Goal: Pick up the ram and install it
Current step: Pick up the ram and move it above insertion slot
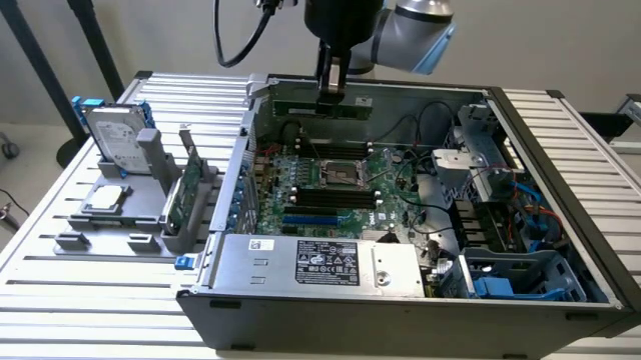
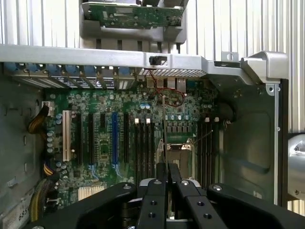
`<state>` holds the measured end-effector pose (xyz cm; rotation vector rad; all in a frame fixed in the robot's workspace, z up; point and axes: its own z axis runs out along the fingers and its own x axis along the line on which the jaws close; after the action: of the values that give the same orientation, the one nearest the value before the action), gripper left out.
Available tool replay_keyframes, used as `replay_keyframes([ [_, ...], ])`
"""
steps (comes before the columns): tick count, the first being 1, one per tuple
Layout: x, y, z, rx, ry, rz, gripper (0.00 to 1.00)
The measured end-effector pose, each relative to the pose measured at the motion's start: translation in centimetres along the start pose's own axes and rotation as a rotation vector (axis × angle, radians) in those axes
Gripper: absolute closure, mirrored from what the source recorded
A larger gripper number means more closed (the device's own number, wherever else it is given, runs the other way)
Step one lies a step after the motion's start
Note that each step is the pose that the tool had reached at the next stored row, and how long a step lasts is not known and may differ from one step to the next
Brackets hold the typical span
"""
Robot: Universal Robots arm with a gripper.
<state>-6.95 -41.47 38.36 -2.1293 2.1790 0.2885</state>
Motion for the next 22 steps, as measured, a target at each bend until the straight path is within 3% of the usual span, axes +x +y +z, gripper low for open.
replay_keyframes([
  [6,-2.5,-1.07,1.02,0.0003,0.0102,0.001,0.86],
  [9,-3.5,-1.65,1.39,0.0008,0.0224,0.002,0.86],
  [10,-3.7,-1.8,1.46,0.0014,0.0302,0.002,0.86],
  [11,-3.9,-1.9,1.51,0.002,0.0425,0.003,0.86],
  [14,-4.2,-2.12,1.6,0.0048,0.0902,0.007,0.86],
  [15,-4.3,-2.15,1.63,0.0063,0.1034,0.008,0.86],
  [16,-4.3,-2.18,1.67,0.0078,0.113,0.011,0.86],
  [18,-4.2,-2.21,1.85,0.0114,0.1187,0.026,0.86],
  [22,-4.1,-2.25,2.37,0.02,0.1165,0.079,0.86],
])
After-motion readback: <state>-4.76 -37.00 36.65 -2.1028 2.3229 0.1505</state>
